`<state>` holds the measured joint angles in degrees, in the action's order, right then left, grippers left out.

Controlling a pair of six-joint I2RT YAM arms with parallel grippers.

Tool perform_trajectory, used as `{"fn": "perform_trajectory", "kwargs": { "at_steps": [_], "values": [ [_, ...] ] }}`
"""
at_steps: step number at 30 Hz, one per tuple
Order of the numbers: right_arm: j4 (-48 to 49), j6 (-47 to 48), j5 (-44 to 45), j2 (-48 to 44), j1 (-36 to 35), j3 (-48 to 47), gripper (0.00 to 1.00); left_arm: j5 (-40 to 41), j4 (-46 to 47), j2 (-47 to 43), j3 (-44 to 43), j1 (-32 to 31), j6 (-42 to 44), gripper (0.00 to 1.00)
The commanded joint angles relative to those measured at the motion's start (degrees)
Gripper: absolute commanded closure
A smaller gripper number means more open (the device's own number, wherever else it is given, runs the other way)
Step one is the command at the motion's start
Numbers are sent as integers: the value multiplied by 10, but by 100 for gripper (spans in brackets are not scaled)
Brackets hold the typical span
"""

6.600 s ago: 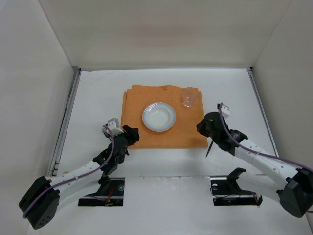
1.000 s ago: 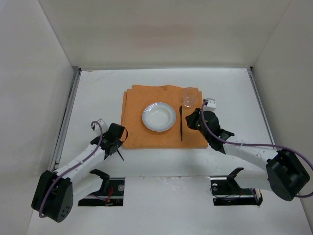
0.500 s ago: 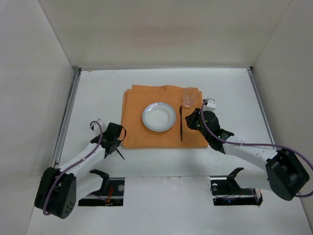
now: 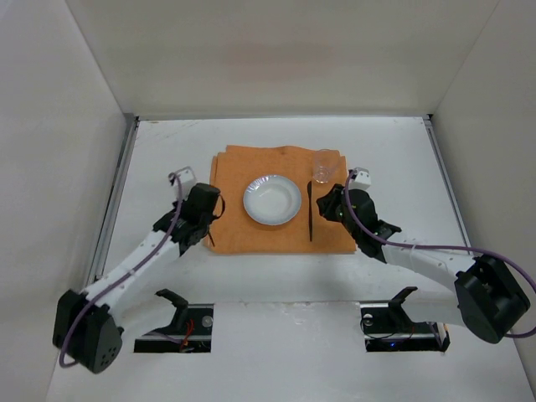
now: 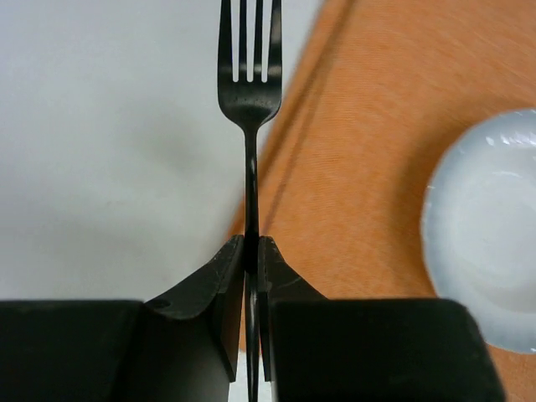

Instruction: Set the dinner table for one person

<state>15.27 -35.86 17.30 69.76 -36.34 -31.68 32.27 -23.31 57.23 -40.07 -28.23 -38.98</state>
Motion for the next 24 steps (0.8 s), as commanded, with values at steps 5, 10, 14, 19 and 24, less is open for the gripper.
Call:
{"fn": "perform_trajectory", "kwargs": {
  "at_steps": [5,10,14,19,24],
  "values": [
    [40,-5,-1,2,10,-7,69,25,91,196,-132,-99,189,95],
    [40,-7,-2,-1,14,-5,69,29,108,294,-169,-118,227,95],
    [40,-7,-3,2,18,-4,69,52,107,338,-182,-127,244,95],
    [40,-8,-6,5,18,-5,69,58,110,358,-191,-122,250,95],
    [40,-8,-10,8,18,-6,69,53,117,375,-188,-121,247,94]
  ]
}}
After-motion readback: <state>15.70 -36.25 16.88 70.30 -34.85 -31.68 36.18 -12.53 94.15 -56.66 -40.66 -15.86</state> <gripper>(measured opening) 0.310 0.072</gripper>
